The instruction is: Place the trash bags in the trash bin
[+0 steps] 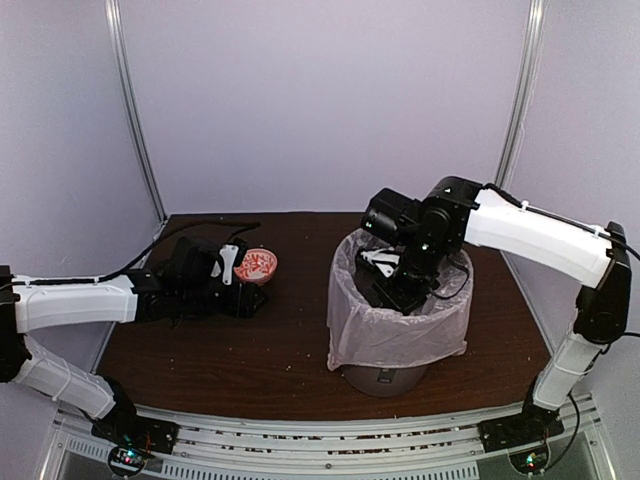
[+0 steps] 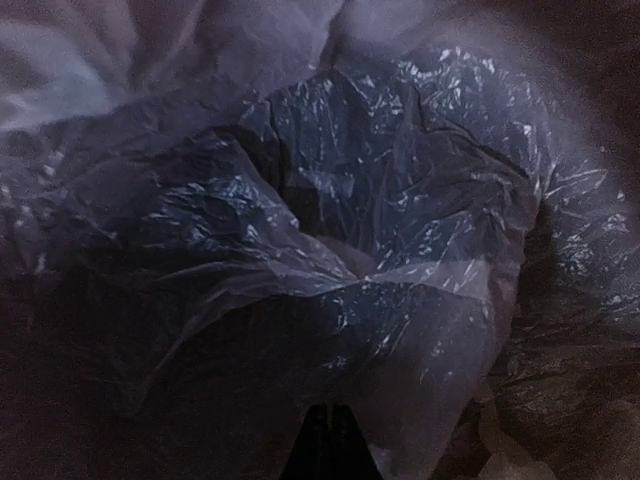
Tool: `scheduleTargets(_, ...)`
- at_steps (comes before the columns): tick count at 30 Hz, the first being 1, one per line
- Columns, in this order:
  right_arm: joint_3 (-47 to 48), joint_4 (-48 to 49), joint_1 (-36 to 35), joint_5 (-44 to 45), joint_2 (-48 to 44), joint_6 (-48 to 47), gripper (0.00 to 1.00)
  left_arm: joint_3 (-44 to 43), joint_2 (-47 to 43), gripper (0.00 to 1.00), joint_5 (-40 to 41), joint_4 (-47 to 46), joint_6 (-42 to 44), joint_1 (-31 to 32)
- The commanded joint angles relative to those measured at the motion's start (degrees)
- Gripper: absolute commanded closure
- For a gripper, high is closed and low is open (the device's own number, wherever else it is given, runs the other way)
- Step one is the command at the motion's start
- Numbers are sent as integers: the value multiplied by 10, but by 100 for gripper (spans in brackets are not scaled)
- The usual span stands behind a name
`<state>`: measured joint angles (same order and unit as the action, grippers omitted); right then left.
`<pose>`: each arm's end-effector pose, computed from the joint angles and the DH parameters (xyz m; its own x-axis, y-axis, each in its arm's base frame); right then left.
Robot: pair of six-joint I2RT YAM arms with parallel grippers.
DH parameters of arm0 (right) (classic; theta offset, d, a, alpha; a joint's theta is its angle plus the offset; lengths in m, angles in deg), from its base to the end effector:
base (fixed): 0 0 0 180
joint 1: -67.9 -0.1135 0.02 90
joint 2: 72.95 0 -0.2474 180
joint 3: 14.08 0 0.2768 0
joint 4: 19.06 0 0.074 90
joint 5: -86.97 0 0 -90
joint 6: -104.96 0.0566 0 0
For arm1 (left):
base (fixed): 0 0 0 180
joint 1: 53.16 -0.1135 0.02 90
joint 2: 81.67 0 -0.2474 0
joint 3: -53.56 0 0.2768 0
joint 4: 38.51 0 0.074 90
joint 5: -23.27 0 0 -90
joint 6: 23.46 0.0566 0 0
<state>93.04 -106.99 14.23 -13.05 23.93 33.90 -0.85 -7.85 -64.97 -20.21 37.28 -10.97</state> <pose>0.1992 0.2875 0.2816 -0.8121 -0.5648 -0.1465 -0.5833 0.7790 0.2300 0.2349 -0.2106 0.1792 -0.7147 -0.0116 -0.6994 0.3484 0.8611 -0.3703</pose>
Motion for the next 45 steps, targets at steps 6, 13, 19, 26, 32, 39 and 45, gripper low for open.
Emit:
scheduleTargets(6,-124,84,-5,18,7,-24,100,13,2,31,0,-30,2,-10)
scheduleTargets(13,-182,153,-8,9,52,-37,100,8,12,31,-10,-28,-6,-10)
scheduleTargets(19,-209,187,-16,5,98,-52,100,-15,30,31,-17,-14,0,-10)
scheduleTargets(26,-236,218,-18,-1,116,-53,100,-38,26,31,-12,10,8,-10)
scheduleTargets(32,-255,240,-18,-4,116,-51,100,-45,12,31,-2,20,9,-11)
scheduleTargets(39,-236,225,-19,9,94,-46,100,-78,8,31,8,43,21,-10)
scheduleTargets(45,-183,174,-23,39,33,-31,100,-108,-1,31,17,62,32,-11)
